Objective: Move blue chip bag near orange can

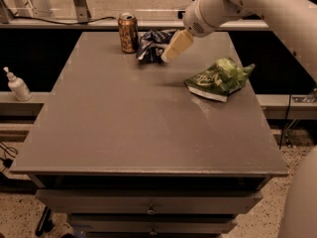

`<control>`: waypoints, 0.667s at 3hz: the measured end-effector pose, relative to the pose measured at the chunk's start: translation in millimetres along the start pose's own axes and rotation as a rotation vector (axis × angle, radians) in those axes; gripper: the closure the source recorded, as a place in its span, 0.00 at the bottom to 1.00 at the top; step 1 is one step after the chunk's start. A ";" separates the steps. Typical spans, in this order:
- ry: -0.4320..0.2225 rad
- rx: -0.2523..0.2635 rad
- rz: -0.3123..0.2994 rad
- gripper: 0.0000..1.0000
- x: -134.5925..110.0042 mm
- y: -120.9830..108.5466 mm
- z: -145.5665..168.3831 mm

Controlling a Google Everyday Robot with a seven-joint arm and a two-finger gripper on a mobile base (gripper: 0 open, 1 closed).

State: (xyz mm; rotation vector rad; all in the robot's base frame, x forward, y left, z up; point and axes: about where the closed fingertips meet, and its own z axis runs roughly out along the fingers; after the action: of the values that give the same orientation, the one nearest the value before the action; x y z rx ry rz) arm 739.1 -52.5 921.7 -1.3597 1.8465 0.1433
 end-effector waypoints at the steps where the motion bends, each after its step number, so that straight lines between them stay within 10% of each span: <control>1: -0.026 -0.012 -0.034 0.00 15.9 -0.2 -33.1; 2: -0.095 -0.030 -0.082 0.00 31.7 -3.2 -62.1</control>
Offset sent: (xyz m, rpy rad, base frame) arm -0.0553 -0.1028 0.0387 0.0882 -0.1238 0.1947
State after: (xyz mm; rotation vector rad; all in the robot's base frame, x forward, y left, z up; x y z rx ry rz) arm 705.7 -110.0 942.7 -1.4228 1.7143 0.1908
